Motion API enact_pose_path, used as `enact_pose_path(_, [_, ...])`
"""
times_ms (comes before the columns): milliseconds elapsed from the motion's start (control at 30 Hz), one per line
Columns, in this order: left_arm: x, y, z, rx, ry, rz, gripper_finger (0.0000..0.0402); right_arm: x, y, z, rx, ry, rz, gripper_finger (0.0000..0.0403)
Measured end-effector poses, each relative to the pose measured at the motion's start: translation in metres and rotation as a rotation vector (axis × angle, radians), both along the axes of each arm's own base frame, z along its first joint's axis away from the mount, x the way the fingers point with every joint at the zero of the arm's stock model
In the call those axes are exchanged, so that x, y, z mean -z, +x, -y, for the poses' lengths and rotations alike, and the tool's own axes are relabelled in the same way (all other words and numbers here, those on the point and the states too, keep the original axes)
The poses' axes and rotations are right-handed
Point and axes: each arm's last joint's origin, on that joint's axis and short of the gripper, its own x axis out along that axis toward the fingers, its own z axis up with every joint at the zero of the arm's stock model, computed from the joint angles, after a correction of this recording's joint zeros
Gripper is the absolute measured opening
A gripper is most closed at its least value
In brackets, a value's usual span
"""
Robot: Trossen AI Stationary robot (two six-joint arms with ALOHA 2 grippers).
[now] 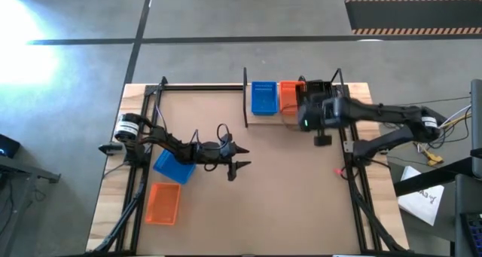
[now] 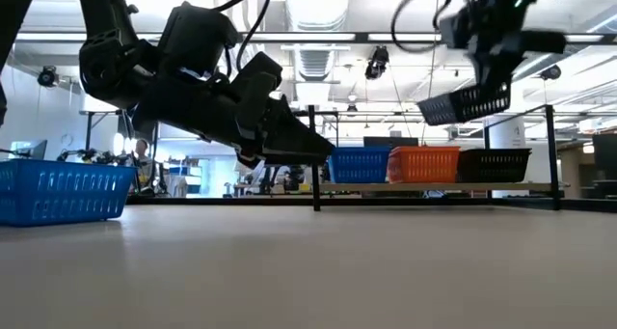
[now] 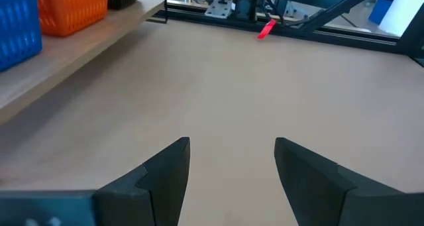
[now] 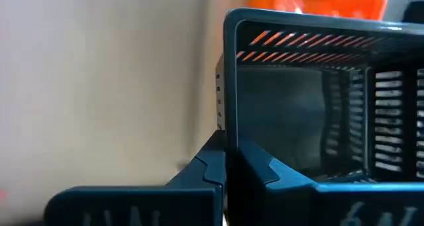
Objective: Stack baskets on shelf by color
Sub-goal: Stack the black basket on the other black basket on the shelf
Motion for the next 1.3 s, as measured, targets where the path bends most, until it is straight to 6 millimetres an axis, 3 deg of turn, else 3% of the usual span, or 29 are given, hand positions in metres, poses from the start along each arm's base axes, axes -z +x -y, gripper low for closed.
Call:
enact_pose_path(267, [0.000, 0.000, 0.001, 0.006, -0.006, 0.001, 0.0206, 0.014, -0.020, 0.075, 0.055, 0.048, -0.197, 0.0008])
enact_pose_path(567, [0.000, 0.000, 0.001, 0.005, -0.006, 0.001, 0.0206, 0.038, -0.019, 0.105, 0.070, 0.121, -0.222, 0.0012])
enact_pose_path(700, [0.000, 0.000, 0.001, 0.006, -0.005, 0.001, 0.0206, 0.040, -0.017, 0.105, 0.059, 0.147, -0.189, 0.0041])
enact_pose_path(867, [0.000, 0.000, 0.001, 0.012, 0.023, -0.002, 0.0206, 0.028, -0.024, 0.101, 0.069, 0.121, -0.128, 0.0109])
enact_pose_path(1000, [-0.001, 0.001, 0.000, 0.015, 0.053, 0.000, 0.0206, 0.016, -0.031, 0.097, 0.250, -0.004, -0.077, 0.0142])
enact_pose_path(1133, [-0.006, 0.006, 0.000, 0.020, 0.096, 0.016, 0.0206, 0.011, -0.032, 0.078, 0.410, 0.142, 0.238, 0.0139])
enact_pose_path(1300, [-0.020, 0.010, 0.001, 0.055, 0.111, 0.063, 0.0205, 0.026, -0.017, 0.035, 0.317, 0.276, 0.625, 0.0117])
